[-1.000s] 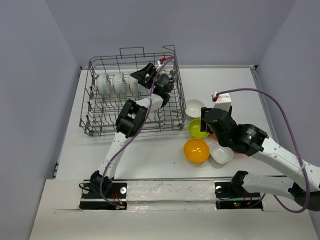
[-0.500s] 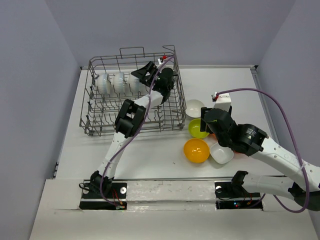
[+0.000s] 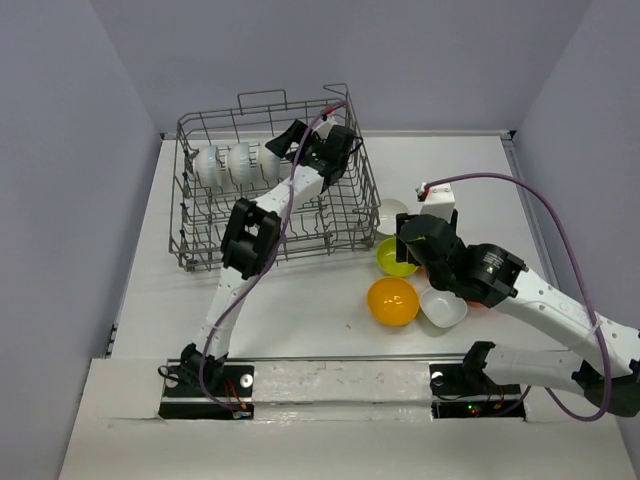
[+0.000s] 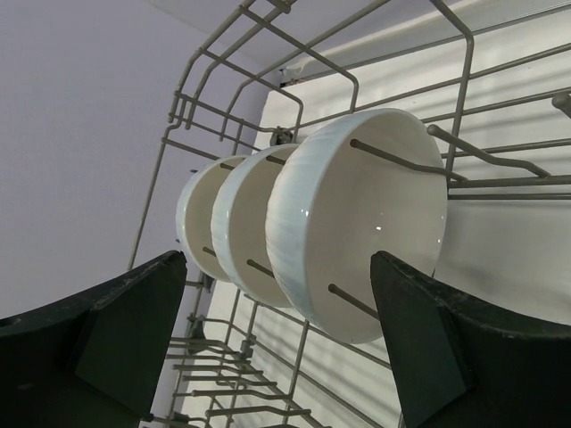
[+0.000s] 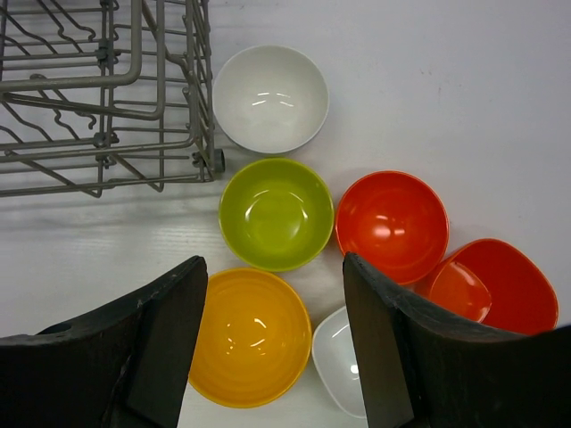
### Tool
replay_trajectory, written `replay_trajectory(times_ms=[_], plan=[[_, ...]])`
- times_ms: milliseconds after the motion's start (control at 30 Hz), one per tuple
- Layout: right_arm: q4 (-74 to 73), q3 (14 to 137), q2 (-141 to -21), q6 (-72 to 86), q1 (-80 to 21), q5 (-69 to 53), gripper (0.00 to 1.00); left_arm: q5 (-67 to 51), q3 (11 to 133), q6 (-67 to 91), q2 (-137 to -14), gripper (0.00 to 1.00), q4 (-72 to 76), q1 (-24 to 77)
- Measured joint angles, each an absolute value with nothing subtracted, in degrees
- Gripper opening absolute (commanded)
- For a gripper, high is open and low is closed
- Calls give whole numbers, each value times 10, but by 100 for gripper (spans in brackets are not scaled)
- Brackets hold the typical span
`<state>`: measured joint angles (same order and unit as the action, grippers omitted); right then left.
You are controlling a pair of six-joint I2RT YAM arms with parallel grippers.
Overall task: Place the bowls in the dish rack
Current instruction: Insert the bowl into the dish rack, then pick up the bowl from the center of the board.
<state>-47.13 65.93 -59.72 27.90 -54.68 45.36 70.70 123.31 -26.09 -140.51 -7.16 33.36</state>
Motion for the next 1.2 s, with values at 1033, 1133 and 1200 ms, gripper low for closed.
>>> replay_trajectory(times_ms=[1033, 1133, 1200], plan=[[-471, 668, -608, 283, -547, 454, 68, 549, 1100, -41, -1161, 99, -182, 334], [-472, 677, -604, 284, -547, 464, 71, 531, 1059, 3, -1106, 99, -208, 334], [-475, 679, -599, 289, -547, 480, 73, 519, 1013, 32, -1049, 99, -215, 338]])
